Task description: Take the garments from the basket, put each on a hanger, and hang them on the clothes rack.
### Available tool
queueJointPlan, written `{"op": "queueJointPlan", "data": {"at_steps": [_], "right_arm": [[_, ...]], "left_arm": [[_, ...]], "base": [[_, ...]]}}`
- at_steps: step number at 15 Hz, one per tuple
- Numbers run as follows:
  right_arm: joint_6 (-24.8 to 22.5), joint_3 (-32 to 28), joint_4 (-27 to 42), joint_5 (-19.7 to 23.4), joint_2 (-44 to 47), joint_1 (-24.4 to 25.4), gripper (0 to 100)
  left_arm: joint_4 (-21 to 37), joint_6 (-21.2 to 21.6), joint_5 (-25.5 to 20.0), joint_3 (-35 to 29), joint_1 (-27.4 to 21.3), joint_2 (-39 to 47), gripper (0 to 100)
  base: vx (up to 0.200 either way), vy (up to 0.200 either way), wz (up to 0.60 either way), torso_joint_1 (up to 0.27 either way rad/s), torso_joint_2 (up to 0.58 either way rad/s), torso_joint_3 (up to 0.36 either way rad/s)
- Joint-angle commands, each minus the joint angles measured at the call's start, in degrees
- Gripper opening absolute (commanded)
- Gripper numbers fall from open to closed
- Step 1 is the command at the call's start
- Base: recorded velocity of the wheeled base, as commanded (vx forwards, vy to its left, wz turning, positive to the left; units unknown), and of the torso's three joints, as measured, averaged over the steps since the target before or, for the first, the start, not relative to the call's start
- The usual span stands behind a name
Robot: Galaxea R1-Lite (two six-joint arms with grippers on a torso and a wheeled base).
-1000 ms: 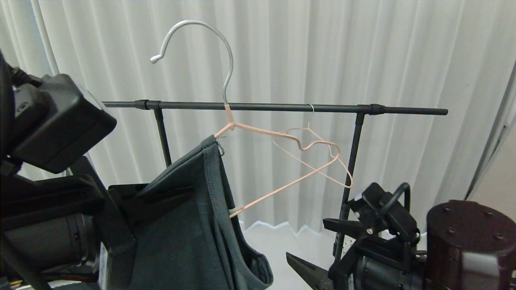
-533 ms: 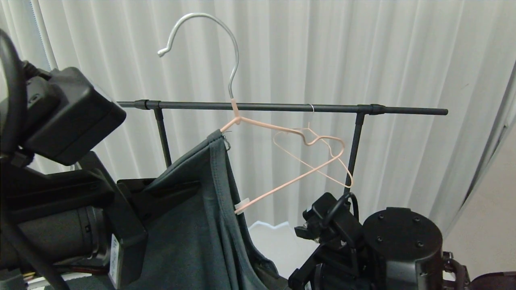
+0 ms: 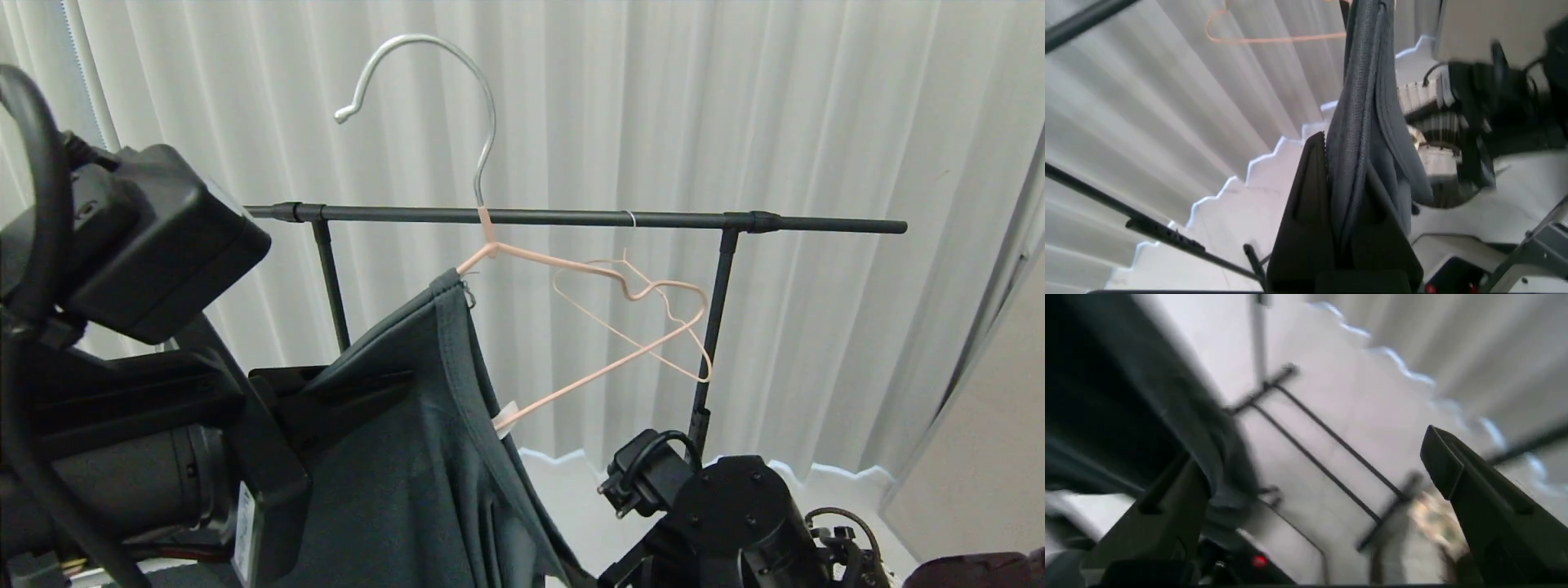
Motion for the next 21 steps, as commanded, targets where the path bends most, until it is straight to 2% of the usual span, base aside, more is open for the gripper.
{"op": "queueJointPlan", "data": {"at_steps": [1,4,9,12,14,16,19,21], "right_arm": [[-0.5,0.6,2.2,-2.8,-1.7,-6.0,100],[-2.3,0.7,2.3,-4.0,-6.0,-14.1,100],[-5.0,0.3,2.3,-3.6,-10.2,-22.9,100],[-6.3,0.4,2.8,-3.2,-13.7,-23.8,100],[-7.7,0.4,5.5,-3.0,-16.8,-23.6,100],[-8.7,0.4,8.6,-0.1,-20.8,-22.9,100],[-9.3,1.2,11.2,0.9,-23.1,-20.6,100],[-9.3,4.3,11.3,0.9,-23.8,-15.4,100]], "left_arm": [[-0.1,0.1,0.1,1.7,0.0,-1.3,0],[0.0,0.2,0.0,6.8,-0.1,-4.0,0],[0.0,0.2,-0.1,14.3,-5.5,-6.0,0],[0.0,0.2,-0.1,17.0,-5.7,-5.2,0],[0.0,0.0,0.0,18.2,-5.5,-3.6,0],[-0.1,-0.4,0.0,17.9,-5.4,-1.8,0],[-0.1,-0.7,0.0,16.7,-5.4,-1.2,0],[-0.1,-1.7,0.0,15.8,-5.3,-1.7,0]], "base": [[0.0,0.0,0.0,0.0,0.0,0.0],[0.0,0.0,0.0,0.0,0.0,0.0],[0.0,0.0,0.0,0.0,0.0,0.0],[0.0,0.0,0.0,0.0,0.0,0.0],[0.0,0.0,0.0,0.0,0.0,0.0],[0.0,0.0,0.0,0.0,0.0,0.0],[0.0,0.0,0.0,0.0,0.0,0.0],[0.0,0.0,0.0,0.0,0.0,0.0]]}}
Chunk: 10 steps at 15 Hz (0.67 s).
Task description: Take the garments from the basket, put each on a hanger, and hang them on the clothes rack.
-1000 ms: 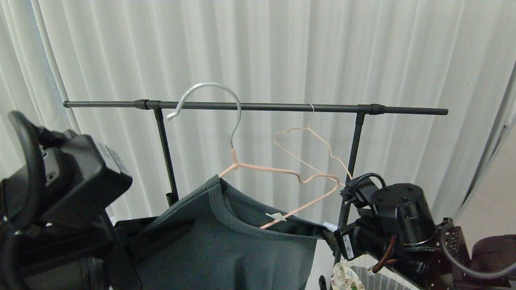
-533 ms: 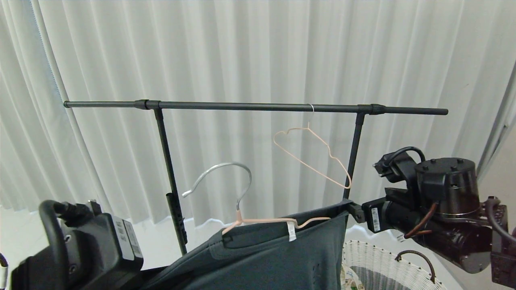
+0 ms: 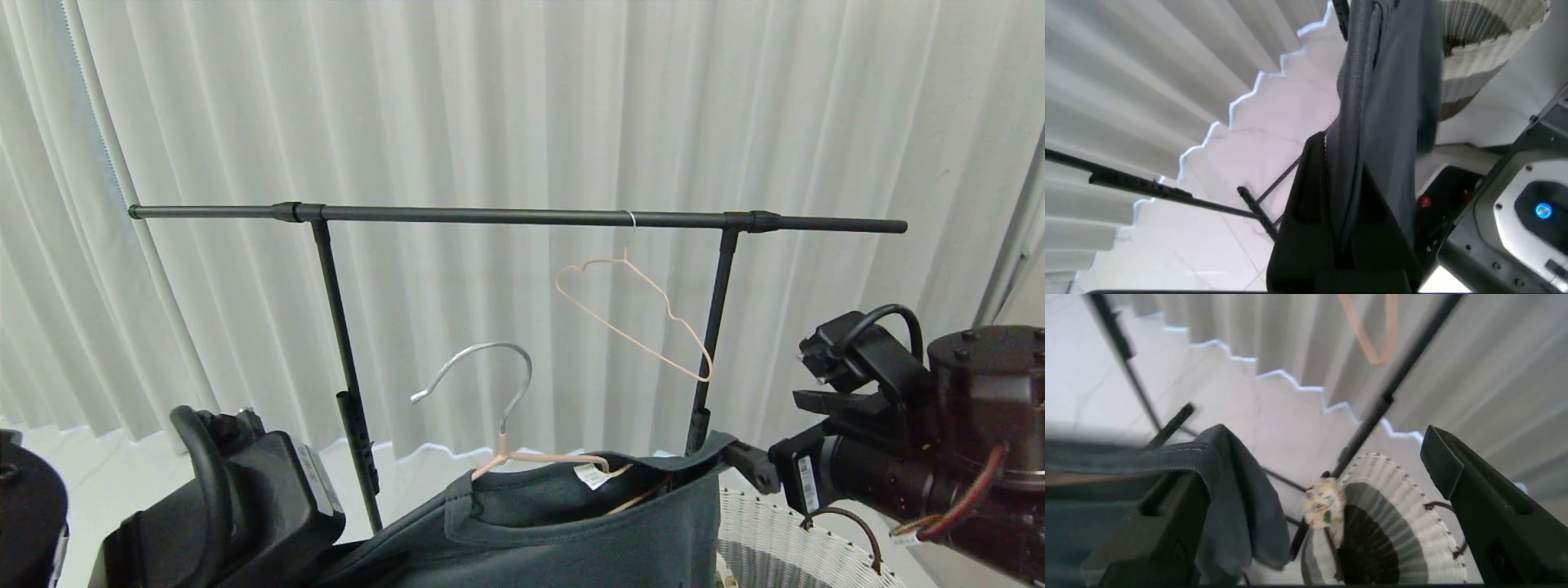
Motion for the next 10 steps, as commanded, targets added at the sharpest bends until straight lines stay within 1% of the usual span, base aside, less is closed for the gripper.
{"op": "queueJointPlan", "data": {"at_steps": [1,3,6,7,9,10], "right_arm": [[0.0,2.1,0.1,0.1,-2.1,5.2,100],[0.0,2.8,0.6,0.0,-2.5,8.4,100],[0.0,3.0,5.3,0.3,-5.1,11.4,100],[0.0,2.9,6.5,1.7,-6.4,12.4,100],[-0.1,2.7,8.0,6.1,-8.8,12.9,100],[-0.4,2.6,8.2,6.8,-9.1,12.8,100]], "left_arm": [[0.0,-0.5,0.0,-0.3,0.1,0.0,0],[-0.3,-1.0,0.1,-0.4,0.2,-0.1,0],[-2.8,-0.9,0.1,-0.3,3.8,0.4,0],[-3.3,-0.9,0.1,-0.3,4.4,0.3,0],[-3.5,-0.7,-0.1,0.0,4.2,0.1,0],[-3.4,-0.6,-0.2,0.1,4.0,0.1,0]], "base": [[0.0,0.0,0.0,0.0,0.0,0.0],[0.0,0.0,0.0,0.0,0.0,0.0],[0.0,0.0,0.0,0.0,0.0,0.0],[0.0,0.0,0.0,0.0,0.0,0.0],[0.0,0.0,0.0,0.0,0.0,0.0],[0.0,0.0,0.0,0.0,0.0,0.0]]}}
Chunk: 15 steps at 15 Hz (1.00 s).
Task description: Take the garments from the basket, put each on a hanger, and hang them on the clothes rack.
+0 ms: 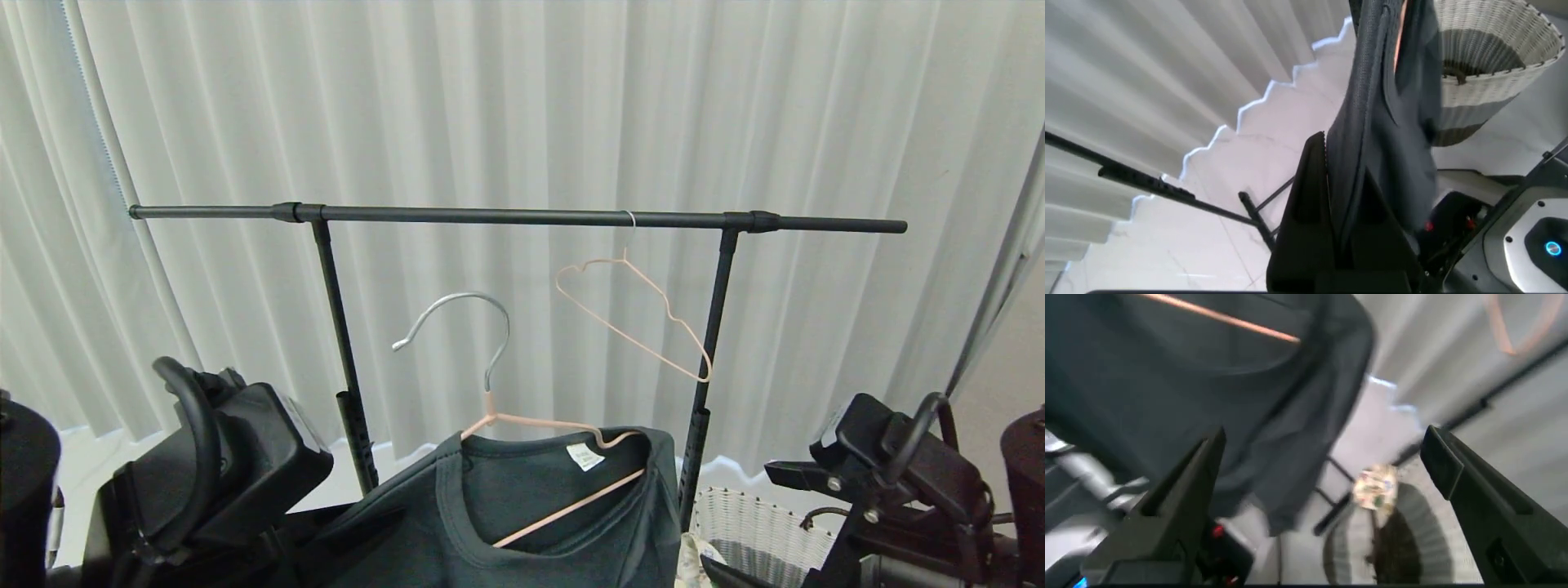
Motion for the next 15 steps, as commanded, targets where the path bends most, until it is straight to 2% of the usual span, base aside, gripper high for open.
{"op": "queueJointPlan", "data": {"at_steps": [1,3,4,5,7,10,12,15], "right_arm": [[-1.4,-0.5,0.0,1.3,-2.1,0.2,100],[-4.8,-1.3,-0.2,5.4,-2.1,-0.1,100],[-8.9,-2.6,-0.8,14.7,-2.0,-0.3,100],[-12.7,-3.1,-1.5,20.5,-1.7,-0.9,100],[-19.7,-3.2,-1.8,28.6,0.3,-1.3,100],[-21.6,-7.4,-1.8,33.7,6.2,0.2,100],[-21.2,-10.4,-1.8,34.1,9.8,1.6,100],[-20.3,-11.4,-1.9,34.0,13.4,2.5,100]], "left_arm": [[0.0,0.0,-0.1,0.3,-1.9,-0.1,0],[-0.1,0.1,-0.4,1.2,-4.2,-0.2,0],[-0.1,0.2,-2.5,3.4,-5.5,-1.2,0],[-0.1,0.8,-4.9,4.9,-5.5,-2.5,0],[-0.1,4.3,-9.2,5.8,-5.5,-5.2,0],[-0.2,8.5,-10.4,5.9,-5.5,-5.8,0],[-0.2,8.6,-10.4,5.7,-5.6,-5.8,0],[-0.5,8.6,-10.4,4.9,-5.6,-5.9,0]], "base": [[0.0,0.0,0.0,0.0,0.0,0.0],[0.0,0.0,0.0,0.0,0.0,0.0],[0.0,0.0,0.0,0.0,0.0,0.0],[0.0,0.0,0.0,0.0,0.0,0.0],[0.0,0.0,0.0,0.0,0.0,0.0],[0.0,0.0,0.0,0.0,0.0,0.0],[0.0,0.0,0.0,0.0,0.0,0.0],[0.0,0.0,0.0,0.0,0.0,0.0]]}}
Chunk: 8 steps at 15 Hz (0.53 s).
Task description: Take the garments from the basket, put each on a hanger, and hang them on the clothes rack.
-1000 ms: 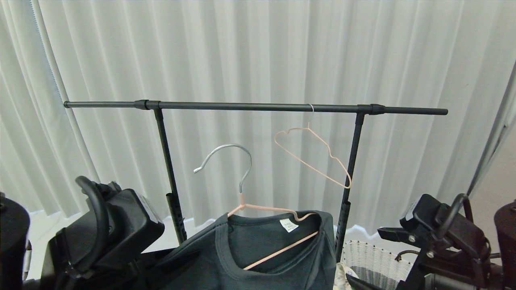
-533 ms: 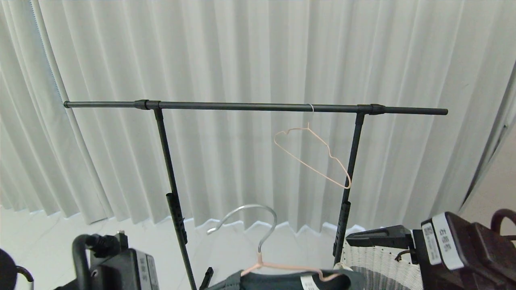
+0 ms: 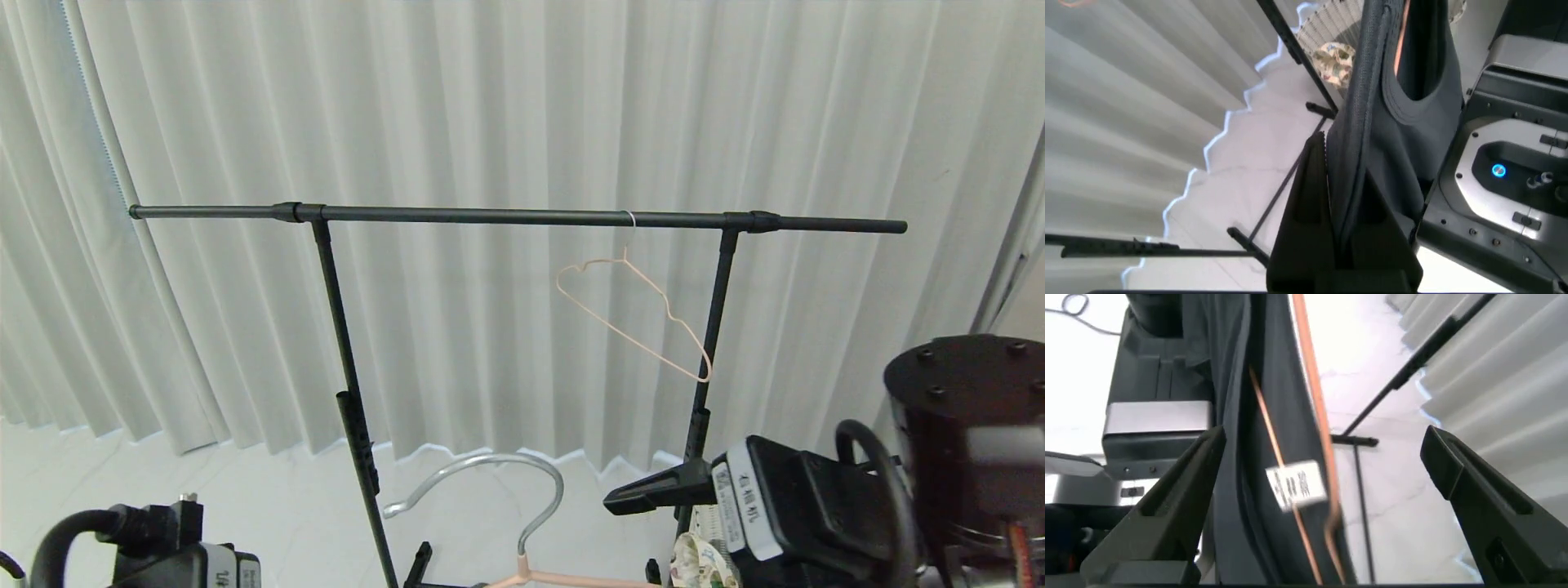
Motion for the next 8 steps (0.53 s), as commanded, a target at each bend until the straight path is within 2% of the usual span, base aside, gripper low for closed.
{"op": "queueJointPlan", "data": {"at_steps": [1,5,8], "right_arm": [[0.8,-0.6,-0.7,-0.2,4.1,0.6,100],[5.3,-0.9,-4.5,-0.9,5.9,1.3,100],[5.5,-0.9,-4.5,-2.4,6.1,1.3,100]], "left_arm": [[-1.0,0.1,0.1,-0.2,0.0,0.0,0],[-2.4,0.1,0.1,-0.1,0.0,0.2,0],[-2.4,0.1,0.1,-0.1,0.0,0.2,0]], "base": [[0.0,0.0,0.0,0.0,0.0,0.0],[0.0,0.0,0.0,0.0,0.0,0.0],[0.0,0.0,0.0,0.0,0.0,0.0]]}}
